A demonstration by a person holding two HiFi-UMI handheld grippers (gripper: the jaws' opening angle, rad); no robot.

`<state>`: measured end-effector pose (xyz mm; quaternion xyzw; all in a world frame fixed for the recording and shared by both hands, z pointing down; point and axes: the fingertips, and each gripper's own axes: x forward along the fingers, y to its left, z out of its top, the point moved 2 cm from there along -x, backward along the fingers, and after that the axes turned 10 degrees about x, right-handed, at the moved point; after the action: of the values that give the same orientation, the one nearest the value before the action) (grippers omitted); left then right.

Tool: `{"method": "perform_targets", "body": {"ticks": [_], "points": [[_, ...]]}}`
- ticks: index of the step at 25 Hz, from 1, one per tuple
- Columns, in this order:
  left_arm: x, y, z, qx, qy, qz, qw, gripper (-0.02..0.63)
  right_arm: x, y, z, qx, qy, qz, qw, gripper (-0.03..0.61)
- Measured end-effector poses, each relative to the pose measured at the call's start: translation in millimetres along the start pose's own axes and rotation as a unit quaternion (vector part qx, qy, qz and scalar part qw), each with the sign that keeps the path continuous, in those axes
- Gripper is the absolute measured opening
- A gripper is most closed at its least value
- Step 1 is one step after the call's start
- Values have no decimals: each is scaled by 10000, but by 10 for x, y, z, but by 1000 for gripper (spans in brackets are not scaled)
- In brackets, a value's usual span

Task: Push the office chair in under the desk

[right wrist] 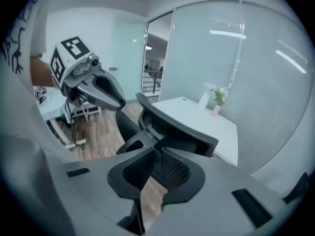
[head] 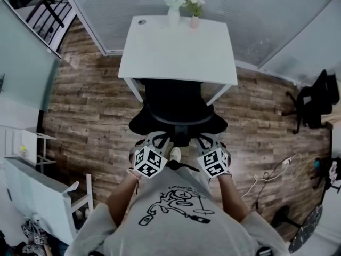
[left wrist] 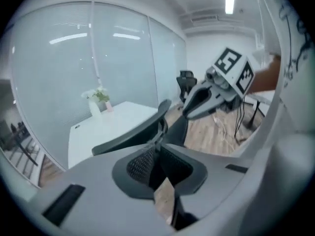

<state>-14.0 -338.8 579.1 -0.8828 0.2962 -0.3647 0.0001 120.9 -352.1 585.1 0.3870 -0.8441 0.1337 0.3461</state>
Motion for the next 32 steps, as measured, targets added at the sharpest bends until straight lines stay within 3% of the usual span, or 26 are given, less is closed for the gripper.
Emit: {"method": "perform_targets", "body": {"ticks": [2, 5, 10, 15, 32], "points": [[-151, 33, 276, -593, -709, -165, 9956, 27, -135, 35, 205, 354, -410, 111, 9985, 63], [-375, 103, 587, -1299, -1550, -271, 9790, 20, -359, 90, 484, 818, -983, 392, 9910, 54], [-702, 177, 881, -1659, -2247, -154, 9601, 12, -695, 227, 883, 1367, -1682, 887, 9722, 49], [-919, 222, 1104, -1668, -2569, 25, 9519, 12, -968, 301, 1259, 1565, -2302, 1030, 9549, 41], [-1063, 224, 1263, -1463, -2827, 47, 9480, 12, -1109, 409, 1430, 1474, -2507, 983, 9517, 38]]}}
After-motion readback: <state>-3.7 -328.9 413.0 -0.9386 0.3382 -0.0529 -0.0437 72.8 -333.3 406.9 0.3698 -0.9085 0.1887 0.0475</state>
